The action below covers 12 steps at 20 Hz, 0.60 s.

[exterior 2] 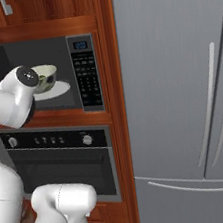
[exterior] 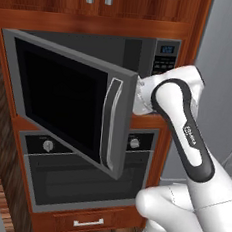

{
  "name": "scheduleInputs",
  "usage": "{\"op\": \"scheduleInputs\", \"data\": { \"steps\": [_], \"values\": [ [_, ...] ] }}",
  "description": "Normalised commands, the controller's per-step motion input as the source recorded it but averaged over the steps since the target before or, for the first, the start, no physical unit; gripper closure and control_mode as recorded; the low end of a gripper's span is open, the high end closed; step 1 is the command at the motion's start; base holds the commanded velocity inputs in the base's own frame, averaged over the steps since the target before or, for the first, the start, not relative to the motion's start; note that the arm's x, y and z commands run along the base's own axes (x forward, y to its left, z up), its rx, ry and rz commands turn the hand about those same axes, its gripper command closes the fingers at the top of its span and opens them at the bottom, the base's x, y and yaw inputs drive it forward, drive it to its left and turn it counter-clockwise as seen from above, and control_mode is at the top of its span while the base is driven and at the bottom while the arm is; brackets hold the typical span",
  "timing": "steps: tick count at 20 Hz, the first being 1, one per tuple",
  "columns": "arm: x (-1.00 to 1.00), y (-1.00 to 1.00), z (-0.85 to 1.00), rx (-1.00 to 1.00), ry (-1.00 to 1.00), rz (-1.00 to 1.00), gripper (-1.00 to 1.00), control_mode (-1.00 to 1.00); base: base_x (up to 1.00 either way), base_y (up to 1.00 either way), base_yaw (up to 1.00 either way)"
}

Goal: The microwave is finished heating the steak and avocado. Take the bowl containing the food and place it on the dining counter.

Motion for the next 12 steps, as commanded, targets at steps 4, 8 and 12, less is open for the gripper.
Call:
{"op": "scheduleInputs", "data": {
  "steps": [4, 8, 12],
  "values": [
    [-0.41, 0.50, 0.00, 0.00, 0.00, 0.18, -1.00, -1.00, 0.00, 0.00, 0.00],
    [-0.52, 0.81, 0.00, 0.00, 0.00, 0.19, -1.00, -1.00, 0.00, 0.00, 0.00],
    [-0.46, 1.00, 0.00, -0.03, 0.00, 0.14, -1.00, -1.00, 0.00, 0.00, 0.00]
  ]
}}
